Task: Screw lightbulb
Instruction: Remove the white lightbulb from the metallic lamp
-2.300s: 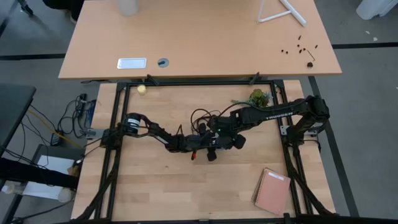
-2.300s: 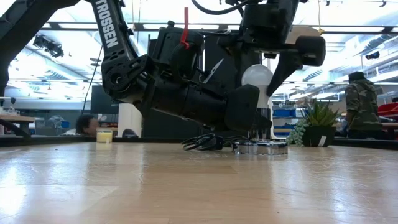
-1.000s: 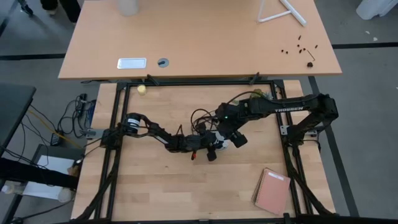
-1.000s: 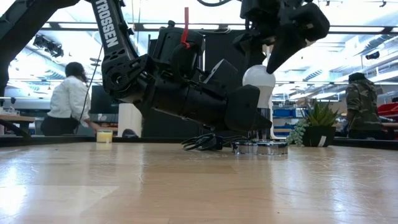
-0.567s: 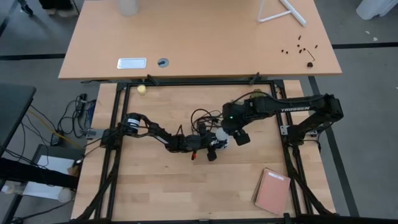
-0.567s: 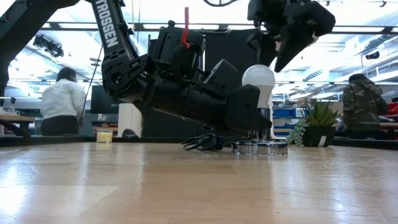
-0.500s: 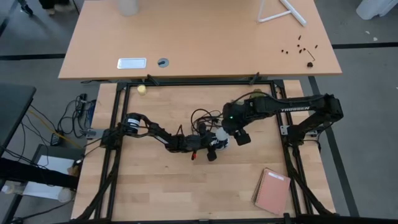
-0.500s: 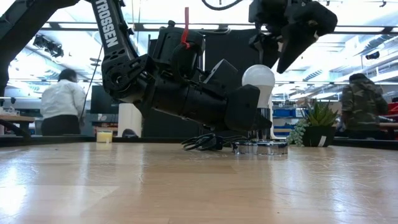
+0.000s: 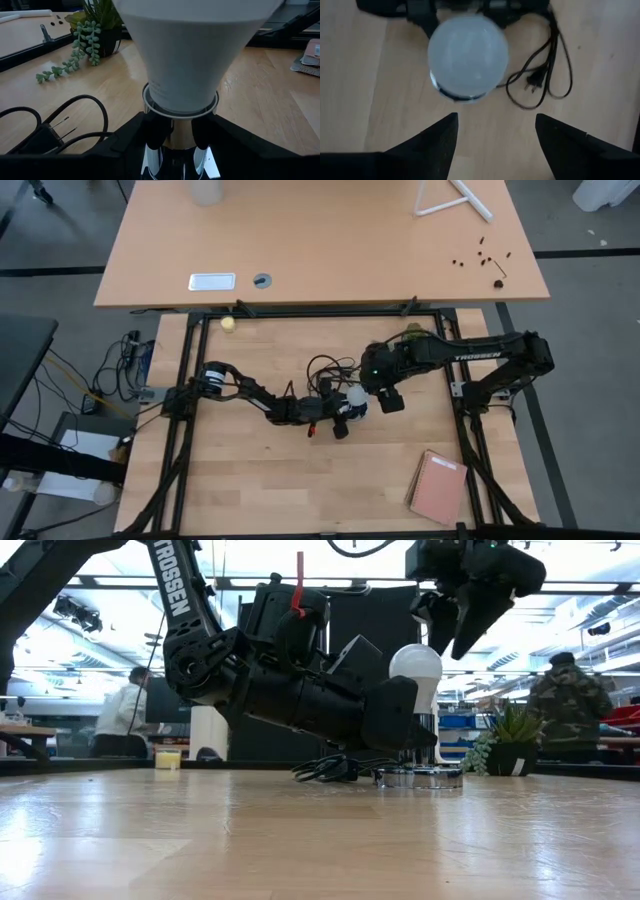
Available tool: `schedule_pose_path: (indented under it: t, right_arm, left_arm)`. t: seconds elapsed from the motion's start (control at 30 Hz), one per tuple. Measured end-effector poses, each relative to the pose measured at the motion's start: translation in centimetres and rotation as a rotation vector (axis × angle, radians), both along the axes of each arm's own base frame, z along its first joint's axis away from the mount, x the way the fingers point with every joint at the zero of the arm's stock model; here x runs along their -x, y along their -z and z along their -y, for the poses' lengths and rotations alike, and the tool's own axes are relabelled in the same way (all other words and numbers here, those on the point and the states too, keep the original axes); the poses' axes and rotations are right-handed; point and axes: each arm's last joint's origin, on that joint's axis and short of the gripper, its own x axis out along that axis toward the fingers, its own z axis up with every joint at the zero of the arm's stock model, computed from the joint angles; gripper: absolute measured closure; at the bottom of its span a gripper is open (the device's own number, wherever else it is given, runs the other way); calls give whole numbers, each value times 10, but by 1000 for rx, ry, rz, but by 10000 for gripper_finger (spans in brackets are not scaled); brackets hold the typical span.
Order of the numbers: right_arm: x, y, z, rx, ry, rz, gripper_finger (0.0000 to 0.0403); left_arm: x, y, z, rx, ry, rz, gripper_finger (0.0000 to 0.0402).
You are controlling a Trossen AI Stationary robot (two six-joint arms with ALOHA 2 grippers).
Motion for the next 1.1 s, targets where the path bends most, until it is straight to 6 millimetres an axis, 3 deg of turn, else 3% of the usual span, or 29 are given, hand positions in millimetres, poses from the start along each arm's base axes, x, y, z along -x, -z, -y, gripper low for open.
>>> schedule_pose_path:
  t: [0.37, 0.47, 0.7, 0.83, 1.1]
  right_arm:
    - [2, 5, -5, -119, 105, -21, 130]
    - [12, 23, -11, -146, 129, -30, 134]
    - [35, 68, -27, -158, 166, 331, 137]
    - [38, 84, -31, -159, 191, 474, 137]
    - [27, 104, -32, -145, 223, 533, 137]
  left_arm:
    - [0, 0, 0, 0, 1, -3, 204]
    - [0, 0, 0, 0, 1, -2, 204]
    - [0, 0, 0, 0, 1, -2, 204]
    - [0, 0, 0, 0, 1, -2, 204]
    - [0, 0, 1, -2, -6, -2, 204]
